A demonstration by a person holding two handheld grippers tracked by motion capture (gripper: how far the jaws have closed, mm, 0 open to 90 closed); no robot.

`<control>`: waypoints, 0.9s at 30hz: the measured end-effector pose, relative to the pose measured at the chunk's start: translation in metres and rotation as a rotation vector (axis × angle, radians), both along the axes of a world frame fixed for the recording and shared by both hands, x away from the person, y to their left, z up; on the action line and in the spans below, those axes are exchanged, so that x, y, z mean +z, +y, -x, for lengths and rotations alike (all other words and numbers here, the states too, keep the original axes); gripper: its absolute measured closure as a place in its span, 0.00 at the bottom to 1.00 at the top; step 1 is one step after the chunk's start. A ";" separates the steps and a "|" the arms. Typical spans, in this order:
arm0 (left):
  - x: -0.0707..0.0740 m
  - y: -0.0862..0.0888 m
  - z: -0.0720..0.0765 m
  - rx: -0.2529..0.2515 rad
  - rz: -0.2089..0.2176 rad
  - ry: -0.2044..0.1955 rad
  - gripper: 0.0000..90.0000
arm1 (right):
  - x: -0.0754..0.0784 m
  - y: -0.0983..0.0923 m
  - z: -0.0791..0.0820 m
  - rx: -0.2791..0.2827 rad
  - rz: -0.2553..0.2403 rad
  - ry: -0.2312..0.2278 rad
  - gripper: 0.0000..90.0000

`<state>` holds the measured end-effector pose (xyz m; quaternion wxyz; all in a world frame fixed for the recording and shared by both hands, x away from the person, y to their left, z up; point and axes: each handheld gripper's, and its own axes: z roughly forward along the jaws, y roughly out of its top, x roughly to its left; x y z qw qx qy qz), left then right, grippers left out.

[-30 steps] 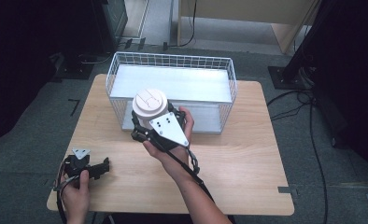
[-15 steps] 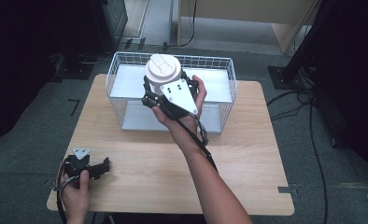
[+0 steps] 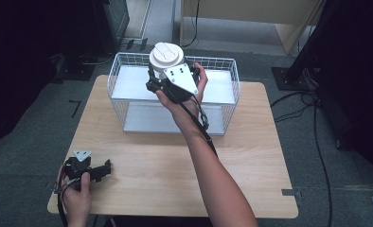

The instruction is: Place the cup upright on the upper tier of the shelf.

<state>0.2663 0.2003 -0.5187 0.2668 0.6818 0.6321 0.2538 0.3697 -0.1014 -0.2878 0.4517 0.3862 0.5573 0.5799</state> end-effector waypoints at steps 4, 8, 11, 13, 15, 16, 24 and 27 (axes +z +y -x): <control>0.000 0.000 0.000 0.001 0.001 -0.001 0.00 | 0.000 -0.002 -0.019 -0.024 -0.009 0.000 0.12; 0.000 0.000 0.000 0.003 0.002 -0.003 0.00 | -0.001 -0.003 -0.030 -0.051 -0.042 0.012 0.12; 0.000 0.000 0.000 0.002 0.001 -0.003 0.00 | -0.002 -0.003 -0.038 -0.060 -0.050 0.010 0.12; 0.000 0.000 0.000 0.002 0.001 -0.004 0.00 | -0.004 -0.002 -0.043 -0.080 -0.042 0.012 0.17; 0.000 0.000 0.000 0.002 0.001 -0.004 0.00 | -0.008 -0.005 -0.051 -0.078 -0.086 0.012 0.17; 0.000 0.000 0.000 0.002 0.001 -0.004 0.00 | -0.008 -0.006 -0.052 -0.076 -0.090 0.010 0.17; 0.000 0.000 0.000 0.002 0.001 -0.004 0.00 | -0.009 -0.010 -0.053 -0.064 -0.087 0.007 0.17; 0.000 0.000 0.000 0.002 0.001 -0.004 0.00 | -0.008 -0.012 -0.053 -0.049 -0.070 0.021 0.16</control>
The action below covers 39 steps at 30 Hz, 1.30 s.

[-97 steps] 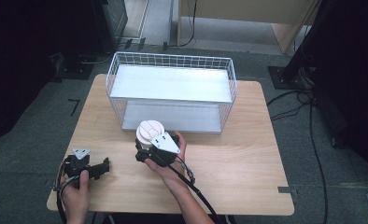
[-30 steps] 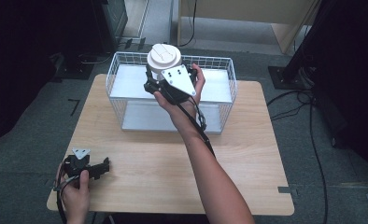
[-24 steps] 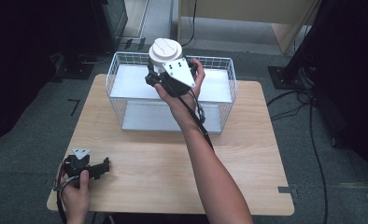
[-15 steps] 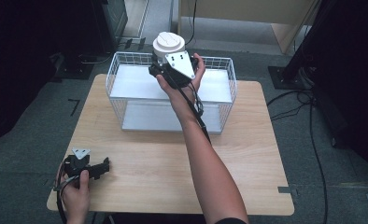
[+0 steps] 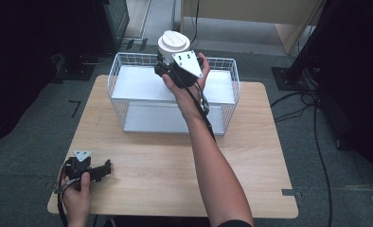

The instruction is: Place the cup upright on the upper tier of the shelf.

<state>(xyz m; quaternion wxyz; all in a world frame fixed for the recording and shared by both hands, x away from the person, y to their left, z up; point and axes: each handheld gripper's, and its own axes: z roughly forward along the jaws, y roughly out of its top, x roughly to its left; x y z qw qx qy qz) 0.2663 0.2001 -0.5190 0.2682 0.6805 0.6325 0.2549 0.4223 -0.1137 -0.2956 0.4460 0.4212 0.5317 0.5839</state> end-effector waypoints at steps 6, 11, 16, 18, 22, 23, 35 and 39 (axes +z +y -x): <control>0.000 0.000 0.000 0.000 0.000 0.000 0.00 | -0.005 -0.005 0.001 0.021 0.044 0.065 0.01; 0.000 0.000 0.000 0.000 0.000 0.000 0.00 | -0.015 -0.013 0.003 0.039 0.028 0.110 0.00; 0.000 0.000 0.000 0.000 -0.001 0.001 0.00 | -0.026 -0.022 0.015 0.051 0.045 0.132 0.00; 0.000 0.000 0.000 -0.001 -0.001 0.001 0.00 | -0.028 -0.024 0.018 0.054 0.046 0.135 0.00; 0.000 0.000 0.000 -0.001 -0.001 0.001 0.00 | -0.039 -0.037 0.033 0.057 0.084 0.143 0.00; 0.000 0.000 0.000 -0.001 -0.001 0.001 0.00 | -0.039 -0.037 0.033 0.057 0.084 0.143 0.00; 0.000 0.000 0.000 -0.001 -0.001 0.001 0.00 | -0.058 -0.071 0.074 0.067 0.090 0.145 0.00; 0.000 0.000 0.000 -0.001 -0.001 0.003 0.00 | -0.067 -0.080 0.086 0.074 0.109 0.144 0.00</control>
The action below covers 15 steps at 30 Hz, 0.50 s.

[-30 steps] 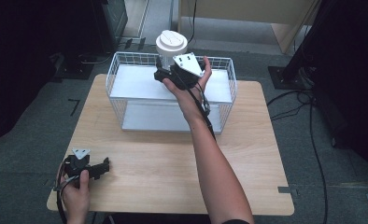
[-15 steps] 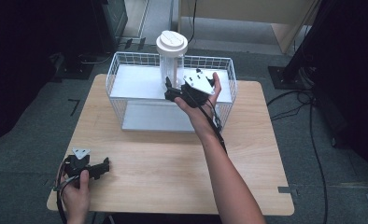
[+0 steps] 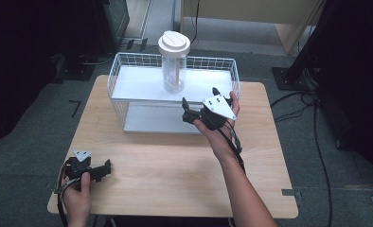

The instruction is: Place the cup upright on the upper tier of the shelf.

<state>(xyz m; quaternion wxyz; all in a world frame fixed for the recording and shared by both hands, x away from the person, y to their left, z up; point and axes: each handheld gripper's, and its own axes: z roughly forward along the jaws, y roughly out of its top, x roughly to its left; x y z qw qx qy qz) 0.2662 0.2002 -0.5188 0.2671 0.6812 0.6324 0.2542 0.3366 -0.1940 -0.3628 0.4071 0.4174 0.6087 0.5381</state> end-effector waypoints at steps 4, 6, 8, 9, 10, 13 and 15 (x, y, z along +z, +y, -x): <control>0.000 0.000 0.000 0.000 0.000 0.000 0.00 | -0.011 -0.012 0.011 -0.003 0.017 0.006 0.00; 0.000 0.000 0.000 0.000 0.000 -0.001 0.00 | -0.020 -0.022 0.018 -0.017 0.021 0.014 0.00; 0.000 0.000 0.000 0.000 0.000 0.000 0.00 | -0.023 -0.026 0.021 -0.025 0.019 0.021 0.00; 0.000 0.000 0.000 0.000 0.000 0.000 0.00 | -0.027 -0.030 0.024 -0.033 0.020 0.025 0.00; 0.000 0.000 0.000 0.000 0.001 0.000 0.00 | -0.035 -0.037 0.030 -0.046 0.014 0.038 0.00; 0.000 0.000 0.000 0.001 0.002 -0.002 0.00 | -0.042 -0.046 0.035 -0.063 0.015 0.049 0.00; 0.000 0.000 0.000 0.000 0.000 -0.001 0.00 | -0.050 -0.054 0.041 -0.079 0.013 0.062 0.00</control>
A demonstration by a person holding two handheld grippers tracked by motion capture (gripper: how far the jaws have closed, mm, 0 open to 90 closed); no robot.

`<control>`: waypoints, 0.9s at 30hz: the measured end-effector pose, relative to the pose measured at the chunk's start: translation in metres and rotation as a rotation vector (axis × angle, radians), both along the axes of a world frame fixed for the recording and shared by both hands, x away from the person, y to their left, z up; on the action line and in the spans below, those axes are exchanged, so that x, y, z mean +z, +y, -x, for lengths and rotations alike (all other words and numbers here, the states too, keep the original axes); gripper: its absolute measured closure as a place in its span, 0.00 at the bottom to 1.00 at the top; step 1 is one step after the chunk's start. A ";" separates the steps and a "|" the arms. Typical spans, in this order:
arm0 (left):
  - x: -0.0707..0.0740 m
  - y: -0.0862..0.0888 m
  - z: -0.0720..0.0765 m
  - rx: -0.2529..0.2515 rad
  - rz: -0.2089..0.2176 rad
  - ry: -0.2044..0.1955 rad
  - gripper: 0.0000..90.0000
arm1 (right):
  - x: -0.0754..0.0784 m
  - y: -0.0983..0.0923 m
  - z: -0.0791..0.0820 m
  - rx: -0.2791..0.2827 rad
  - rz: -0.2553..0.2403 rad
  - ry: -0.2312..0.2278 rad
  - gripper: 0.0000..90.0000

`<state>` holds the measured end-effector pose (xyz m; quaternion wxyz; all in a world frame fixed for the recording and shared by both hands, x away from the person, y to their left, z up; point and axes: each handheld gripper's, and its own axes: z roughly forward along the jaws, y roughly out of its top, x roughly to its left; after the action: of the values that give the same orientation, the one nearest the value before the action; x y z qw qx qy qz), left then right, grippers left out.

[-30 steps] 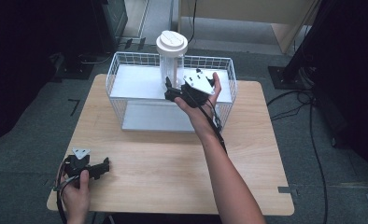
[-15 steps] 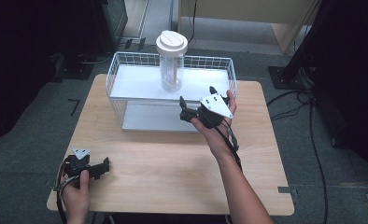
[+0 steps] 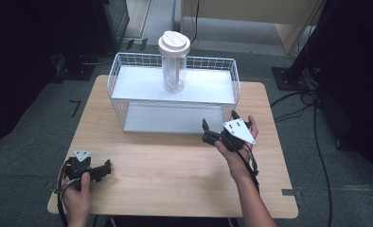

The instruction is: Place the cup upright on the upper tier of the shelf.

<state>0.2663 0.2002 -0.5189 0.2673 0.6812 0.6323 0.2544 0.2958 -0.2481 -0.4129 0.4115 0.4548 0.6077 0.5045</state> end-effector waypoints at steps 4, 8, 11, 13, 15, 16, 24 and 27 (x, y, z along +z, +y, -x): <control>0.000 0.000 0.000 -0.002 -0.002 0.002 0.00 | -0.010 -0.017 0.010 -0.030 0.000 0.020 0.00; 0.000 0.000 0.000 -0.002 -0.002 0.002 0.00 | -0.018 -0.035 0.019 -0.059 -0.004 0.035 0.00; 0.000 0.000 0.000 -0.002 -0.002 0.002 0.00 | -0.025 -0.047 0.025 -0.080 -0.002 0.055 0.00; 0.000 0.000 0.000 -0.001 -0.001 0.002 0.00 | -0.030 -0.054 0.029 -0.088 0.006 0.062 0.00; 0.000 0.000 0.000 0.000 0.000 0.000 0.00 | -0.036 -0.061 0.035 -0.096 0.007 0.074 0.00; 0.000 0.000 0.000 0.000 0.000 0.000 0.00 | -0.040 -0.065 0.039 -0.105 -0.002 0.089 0.00; 0.000 0.000 0.000 0.000 0.000 0.001 0.00 | -0.061 -0.091 0.059 -0.156 -0.001 0.144 0.00; 0.000 0.000 0.000 0.000 0.000 0.000 0.00 | -0.072 -0.102 0.069 -0.174 -0.002 0.176 0.00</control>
<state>0.2662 0.2002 -0.5189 0.2672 0.6812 0.6324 0.2544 0.2266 -0.3502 -0.4848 0.3985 0.5484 0.5994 0.4257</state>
